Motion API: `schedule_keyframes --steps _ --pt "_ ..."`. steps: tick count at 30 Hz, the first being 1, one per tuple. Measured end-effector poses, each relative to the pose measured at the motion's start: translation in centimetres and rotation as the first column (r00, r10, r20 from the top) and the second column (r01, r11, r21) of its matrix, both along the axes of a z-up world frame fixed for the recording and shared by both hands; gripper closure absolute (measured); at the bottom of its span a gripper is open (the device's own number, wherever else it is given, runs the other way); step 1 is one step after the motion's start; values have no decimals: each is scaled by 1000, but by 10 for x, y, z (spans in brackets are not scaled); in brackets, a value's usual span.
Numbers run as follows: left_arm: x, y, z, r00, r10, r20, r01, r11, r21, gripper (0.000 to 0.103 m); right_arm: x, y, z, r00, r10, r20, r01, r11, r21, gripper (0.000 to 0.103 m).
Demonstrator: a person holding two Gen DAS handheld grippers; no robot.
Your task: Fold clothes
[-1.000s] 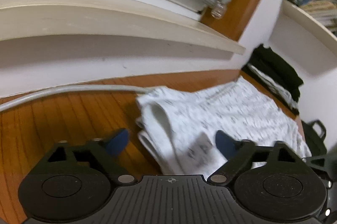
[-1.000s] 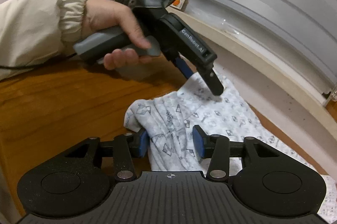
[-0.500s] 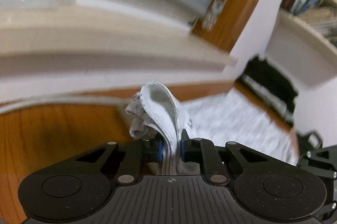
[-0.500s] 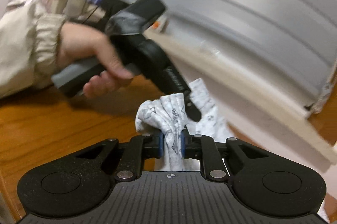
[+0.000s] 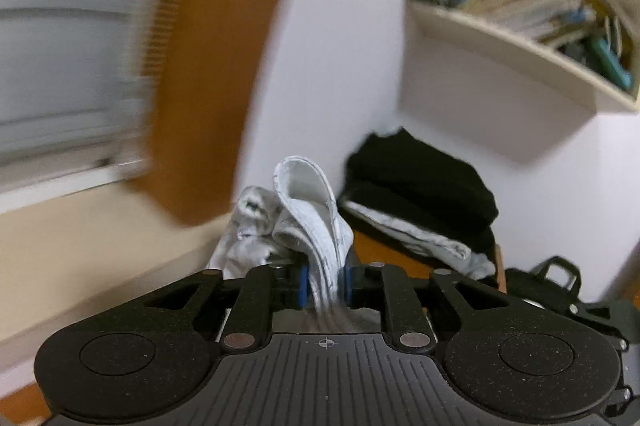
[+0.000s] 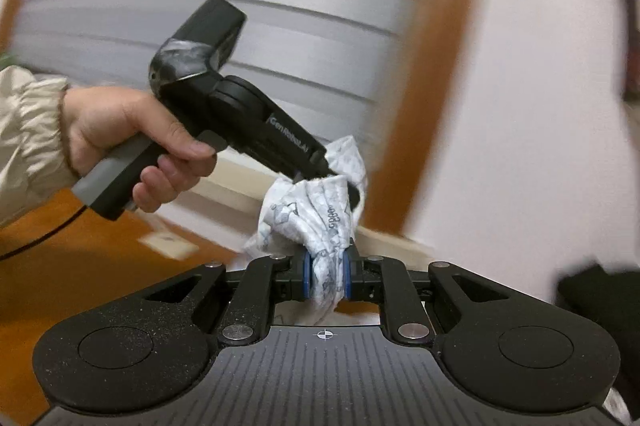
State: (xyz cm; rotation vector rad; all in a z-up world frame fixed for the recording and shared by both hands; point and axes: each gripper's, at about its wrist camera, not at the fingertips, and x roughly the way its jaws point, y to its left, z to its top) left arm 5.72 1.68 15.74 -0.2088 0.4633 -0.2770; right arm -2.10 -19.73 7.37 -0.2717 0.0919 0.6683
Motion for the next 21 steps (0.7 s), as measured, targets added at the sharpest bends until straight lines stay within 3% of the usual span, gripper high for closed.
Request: schedule_keyframes --steps 1,3,4,8,12,21 --pt "17 -15 1 1000 -4 -6 4 1000 6 68 11 -17 -4 999 -50 -22 50 998 23 85" --pt "15 -7 -11 1000 -1 -22 1 1000 9 36 36 -45 -22 984 -132 -118 136 990 28 73" --pt "14 -3 -17 1000 1 -30 -1 1000 11 34 49 -59 -33 970 -169 -176 175 984 20 61" --pt "10 13 -41 998 8 -62 -7 1000 17 32 73 -88 -64 936 -223 -272 240 970 28 51" --pt "6 30 -65 996 15 -93 -13 1000 23 29 82 -72 -77 933 -206 -296 228 973 42 49" --pt "-3 65 -114 987 21 -157 -19 1000 18 27 95 -33 -54 933 -52 -356 75 996 53 44"
